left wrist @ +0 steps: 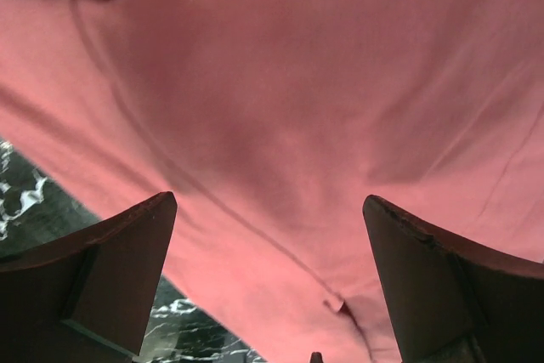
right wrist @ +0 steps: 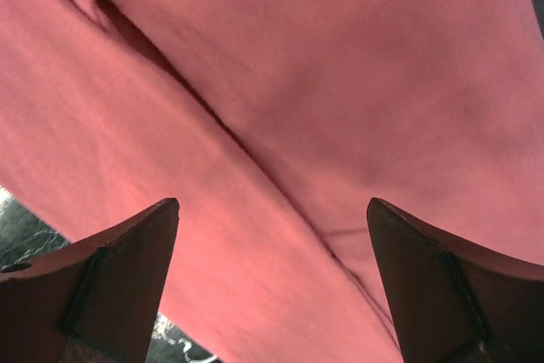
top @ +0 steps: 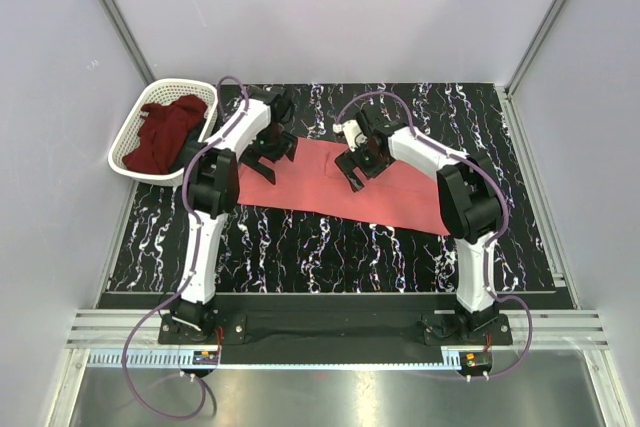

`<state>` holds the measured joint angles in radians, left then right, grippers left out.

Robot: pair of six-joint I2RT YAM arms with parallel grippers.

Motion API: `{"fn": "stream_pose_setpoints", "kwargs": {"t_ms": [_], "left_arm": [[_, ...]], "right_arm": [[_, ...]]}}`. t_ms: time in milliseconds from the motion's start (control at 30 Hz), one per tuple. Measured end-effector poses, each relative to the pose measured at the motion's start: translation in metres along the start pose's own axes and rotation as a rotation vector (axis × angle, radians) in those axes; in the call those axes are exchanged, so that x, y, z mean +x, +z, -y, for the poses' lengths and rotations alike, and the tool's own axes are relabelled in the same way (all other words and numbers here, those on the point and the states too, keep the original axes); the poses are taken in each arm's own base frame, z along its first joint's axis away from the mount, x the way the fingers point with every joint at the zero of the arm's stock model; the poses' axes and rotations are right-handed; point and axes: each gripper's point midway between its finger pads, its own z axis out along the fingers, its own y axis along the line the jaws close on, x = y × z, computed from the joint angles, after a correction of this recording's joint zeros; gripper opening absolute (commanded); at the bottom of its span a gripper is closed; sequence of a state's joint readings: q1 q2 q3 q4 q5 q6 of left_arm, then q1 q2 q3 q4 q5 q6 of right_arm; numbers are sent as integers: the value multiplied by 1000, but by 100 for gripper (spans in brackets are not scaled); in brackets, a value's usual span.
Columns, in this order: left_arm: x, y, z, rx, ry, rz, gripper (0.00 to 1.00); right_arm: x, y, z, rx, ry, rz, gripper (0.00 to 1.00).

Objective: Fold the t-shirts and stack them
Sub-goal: Fold the tshirt

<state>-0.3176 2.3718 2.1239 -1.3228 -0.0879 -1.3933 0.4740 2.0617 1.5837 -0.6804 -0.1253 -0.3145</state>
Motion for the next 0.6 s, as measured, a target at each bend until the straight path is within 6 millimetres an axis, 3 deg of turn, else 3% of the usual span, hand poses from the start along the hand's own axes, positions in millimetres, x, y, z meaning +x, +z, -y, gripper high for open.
{"fn": "stream_pose_setpoints", "kwargs": {"t_ms": [167,333,600], "left_arm": [[-4,21,0,-38,-1,-11,99],[-11,22,10,3,76,-4,99],[-20,22,25,76,247,-8,90]], "right_arm": [[5,17,6,-11,12,-10,99],[7,23,9,-38,57,3,99],[4,22,-1,-58,254,14,96]]}}
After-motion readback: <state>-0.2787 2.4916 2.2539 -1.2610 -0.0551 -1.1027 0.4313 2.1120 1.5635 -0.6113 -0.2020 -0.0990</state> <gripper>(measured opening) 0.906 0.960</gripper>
